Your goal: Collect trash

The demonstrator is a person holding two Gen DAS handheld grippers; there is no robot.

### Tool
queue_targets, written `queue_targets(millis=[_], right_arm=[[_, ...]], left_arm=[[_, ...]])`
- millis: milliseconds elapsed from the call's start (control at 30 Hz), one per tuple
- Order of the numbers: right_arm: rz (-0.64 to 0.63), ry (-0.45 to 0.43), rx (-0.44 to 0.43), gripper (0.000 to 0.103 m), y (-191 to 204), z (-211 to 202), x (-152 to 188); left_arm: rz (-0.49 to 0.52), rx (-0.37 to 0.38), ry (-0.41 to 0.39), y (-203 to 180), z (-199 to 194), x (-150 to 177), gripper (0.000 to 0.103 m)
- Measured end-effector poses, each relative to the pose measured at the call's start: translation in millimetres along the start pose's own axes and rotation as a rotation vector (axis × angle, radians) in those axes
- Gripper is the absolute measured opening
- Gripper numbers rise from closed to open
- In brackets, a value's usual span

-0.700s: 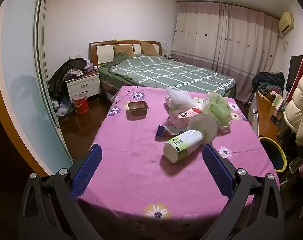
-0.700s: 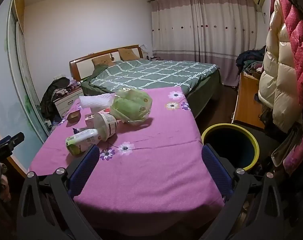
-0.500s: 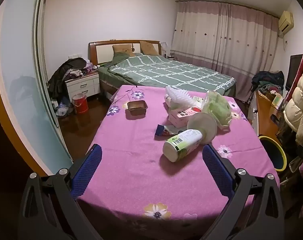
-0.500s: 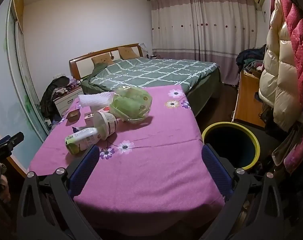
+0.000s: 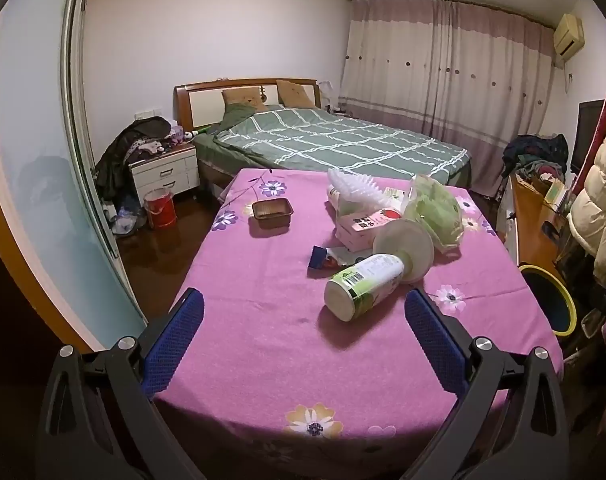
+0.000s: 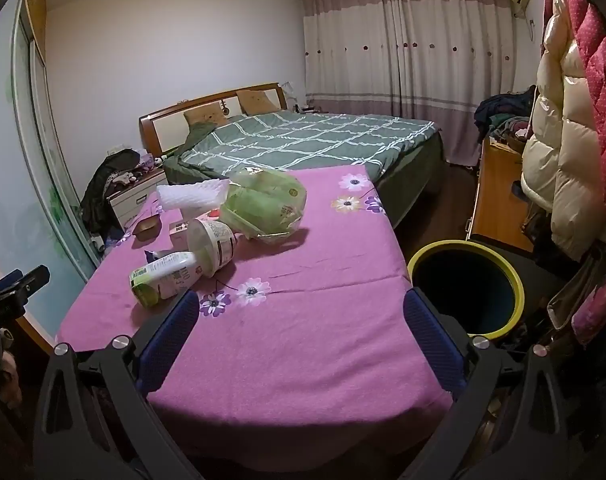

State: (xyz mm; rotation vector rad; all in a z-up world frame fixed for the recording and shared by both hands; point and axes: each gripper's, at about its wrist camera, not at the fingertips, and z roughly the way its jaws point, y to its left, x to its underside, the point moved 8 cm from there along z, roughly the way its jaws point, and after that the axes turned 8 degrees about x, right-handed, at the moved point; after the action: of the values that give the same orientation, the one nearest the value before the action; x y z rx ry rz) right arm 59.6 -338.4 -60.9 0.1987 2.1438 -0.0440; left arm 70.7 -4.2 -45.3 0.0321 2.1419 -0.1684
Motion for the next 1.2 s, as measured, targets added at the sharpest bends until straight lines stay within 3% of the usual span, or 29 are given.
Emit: queue_targets(millis=[1200], right_arm=[[0.012, 0.01, -0.001, 0.097, -4.3, 4.9, 3.4]], left_arm=[[0.022, 0.01, 0.015, -9.7, 2.8, 5.5, 0.099]])
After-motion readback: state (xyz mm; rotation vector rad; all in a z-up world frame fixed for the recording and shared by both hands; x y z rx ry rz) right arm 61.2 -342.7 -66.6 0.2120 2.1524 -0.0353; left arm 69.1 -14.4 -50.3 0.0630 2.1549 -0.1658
